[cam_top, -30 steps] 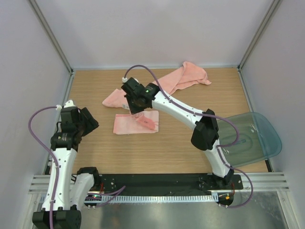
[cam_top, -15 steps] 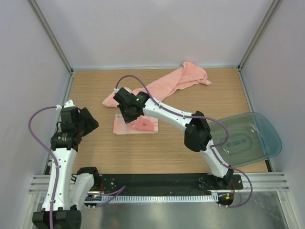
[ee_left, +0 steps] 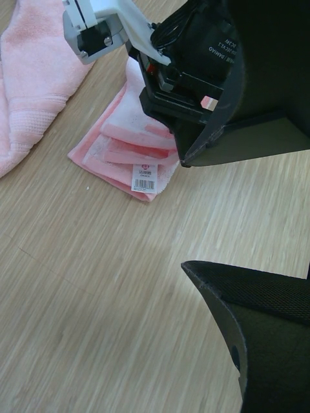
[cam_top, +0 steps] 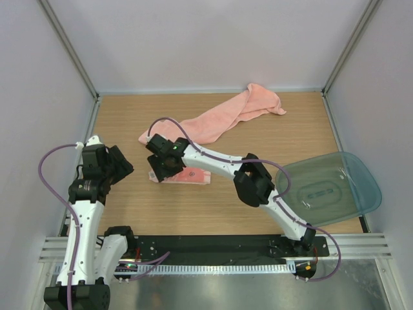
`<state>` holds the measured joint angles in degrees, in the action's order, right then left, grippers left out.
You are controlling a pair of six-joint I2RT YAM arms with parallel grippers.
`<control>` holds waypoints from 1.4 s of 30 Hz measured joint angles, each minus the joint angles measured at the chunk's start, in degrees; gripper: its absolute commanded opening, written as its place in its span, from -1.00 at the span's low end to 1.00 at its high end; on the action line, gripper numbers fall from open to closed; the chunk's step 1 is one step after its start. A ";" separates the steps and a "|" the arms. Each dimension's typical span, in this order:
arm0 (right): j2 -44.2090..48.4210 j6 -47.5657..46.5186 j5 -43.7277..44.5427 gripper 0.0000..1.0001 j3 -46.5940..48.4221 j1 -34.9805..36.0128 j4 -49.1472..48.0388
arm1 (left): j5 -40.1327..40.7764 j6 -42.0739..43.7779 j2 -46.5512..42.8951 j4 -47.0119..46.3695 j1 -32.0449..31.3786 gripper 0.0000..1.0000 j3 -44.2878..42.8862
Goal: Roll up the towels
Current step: Fold the towel
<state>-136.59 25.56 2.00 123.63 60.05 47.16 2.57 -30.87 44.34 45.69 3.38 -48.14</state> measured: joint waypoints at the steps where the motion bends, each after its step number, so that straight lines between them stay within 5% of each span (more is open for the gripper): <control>1: -0.37 0.00 -0.09 0.30 0.00 0.00 -0.31 | 0.02 -0.02 0.02 0.00 0.00 0.23 0.00; 6: -0.57 -0.48 0.20 0.68 0.35 -0.07 -1.27 | 0.44 -0.02 0.26 0.02 0.00 0.23 0.00; 11: 2.23 -0.66 -0.26 0.77 -0.90 -0.92 -2.58 | 0.79 -0.09 0.68 0.02 0.00 0.23 0.00; 16: 16.92 1.40 -3.28 0.75 -15.69 -3.96 -6.75 | 0.96 -0.15 0.83 0.04 0.00 0.23 0.00; 22: 34.42 6.75 -9.90 0.54 -40.85 -15.47 -16.39 | 1.09 -0.15 1.05 0.07 0.00 0.23 0.00; 27: 34.91 9.84 -15.34 0.34 -54.75 -23.74 -21.24 | 1.09 -0.13 1.60 0.07 0.00 0.22 0.00; 34: 30.99 12.33 -21.94 0.13 -58.38 -23.52 -27.56 | 1.09 -0.15 1.95 0.09 0.00 0.22 0.00; 42: 27.47 13.79 -25.18 -0.40 -58.99 -23.52 -32.70 | 0.79 -0.15 2.34 0.07 0.00 0.10 0.00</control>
<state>-109.12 39.35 -23.18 64.64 36.53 14.46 3.36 -31.03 46.68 45.76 3.38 -48.14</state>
